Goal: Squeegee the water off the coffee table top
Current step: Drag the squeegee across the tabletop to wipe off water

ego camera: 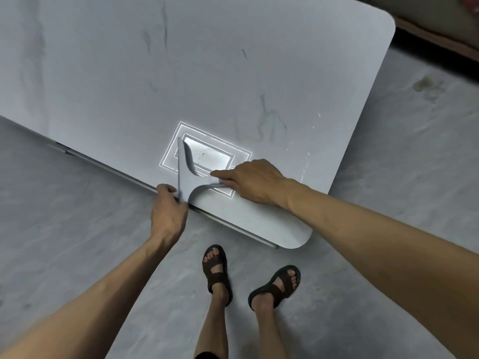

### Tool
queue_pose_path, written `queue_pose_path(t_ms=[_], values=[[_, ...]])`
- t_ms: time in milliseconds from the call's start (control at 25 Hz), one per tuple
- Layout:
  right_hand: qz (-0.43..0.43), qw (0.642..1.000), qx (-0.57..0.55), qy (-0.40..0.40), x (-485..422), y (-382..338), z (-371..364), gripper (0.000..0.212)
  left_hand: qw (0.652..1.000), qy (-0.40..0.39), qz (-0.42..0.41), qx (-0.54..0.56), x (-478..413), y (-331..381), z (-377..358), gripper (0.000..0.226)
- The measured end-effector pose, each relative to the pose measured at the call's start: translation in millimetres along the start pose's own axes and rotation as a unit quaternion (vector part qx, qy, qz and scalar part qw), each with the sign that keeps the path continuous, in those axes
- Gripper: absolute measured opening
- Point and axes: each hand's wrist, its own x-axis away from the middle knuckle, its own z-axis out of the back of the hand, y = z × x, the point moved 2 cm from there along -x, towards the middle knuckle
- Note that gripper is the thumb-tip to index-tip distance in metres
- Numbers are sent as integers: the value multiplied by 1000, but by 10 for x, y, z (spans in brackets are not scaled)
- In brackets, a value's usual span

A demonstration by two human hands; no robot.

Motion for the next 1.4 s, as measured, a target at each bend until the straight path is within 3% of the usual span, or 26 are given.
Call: queue_pose_path(t_ms=[240,400,640,800,960,1200,1320,1400], values=[[-120,992,-34,12,1029,600,-42,40,990,-126,-47,-46,223,264,-265,37],[-185,980,-56,38,1833,844,-158,41,977,-162,-113,-74,479,590,-535,31],[-244,966,-57,62,2647,1117,-265,41,941,-223,-189,-169,765,876,-919,41],[-263,963,-33,41,2953,1296,-234,43,935,-235,-165,-207,815,915,-1024,45],[-279,960,9,5,3154,1448,-163,41,907,-263,-205,-258,850,894,-1045,46],[-242,969,-2,45,3018,1468,93,41,959,-142,-213,-121,885,1071,-991,26],[-135,990,24,31,2407,1336,231,40,991,-71,-108,-41,700,1092,-887,8],[-54,998,44,-3,1872,1068,237,40,999,-27,-28,-4,532,996,-759,21]])
